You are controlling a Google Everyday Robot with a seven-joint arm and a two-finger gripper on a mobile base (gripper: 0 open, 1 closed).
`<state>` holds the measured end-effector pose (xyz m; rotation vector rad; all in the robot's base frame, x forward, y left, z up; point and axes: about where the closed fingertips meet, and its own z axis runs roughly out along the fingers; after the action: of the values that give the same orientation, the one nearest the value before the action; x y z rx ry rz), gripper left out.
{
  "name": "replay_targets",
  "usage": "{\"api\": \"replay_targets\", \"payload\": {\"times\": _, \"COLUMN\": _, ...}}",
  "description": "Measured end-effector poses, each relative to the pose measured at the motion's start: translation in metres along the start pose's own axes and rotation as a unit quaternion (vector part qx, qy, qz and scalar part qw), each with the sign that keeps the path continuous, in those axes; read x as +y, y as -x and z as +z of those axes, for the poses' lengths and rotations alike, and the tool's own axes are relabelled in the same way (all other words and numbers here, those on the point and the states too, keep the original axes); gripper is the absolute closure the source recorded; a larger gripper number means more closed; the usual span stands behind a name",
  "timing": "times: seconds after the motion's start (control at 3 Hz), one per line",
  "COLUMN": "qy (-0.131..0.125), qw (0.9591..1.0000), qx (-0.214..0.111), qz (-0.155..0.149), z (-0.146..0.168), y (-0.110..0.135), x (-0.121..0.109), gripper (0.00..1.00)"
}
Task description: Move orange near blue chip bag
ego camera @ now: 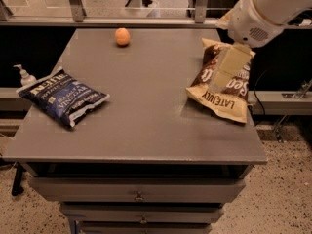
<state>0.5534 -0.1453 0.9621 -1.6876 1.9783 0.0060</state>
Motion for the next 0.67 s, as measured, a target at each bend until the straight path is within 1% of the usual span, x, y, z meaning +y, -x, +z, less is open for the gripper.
{"api": "replay_targets", "payload": {"times": 0.33, "qy": -0.024, "qw": 0.9984, "qx": -0.051, "qz": -0.001, "z": 0.041, "y": 0.035, "x": -0.05, "gripper": 0.0}}
{"api": "replay_targets", "payload": {"times": 0.67, "qy": -0.044, "qw": 0.9937, "qx": -0.102, "qz": 0.012, "z": 0.083, "y": 0.071, "x": -0.094, "gripper": 0.0}}
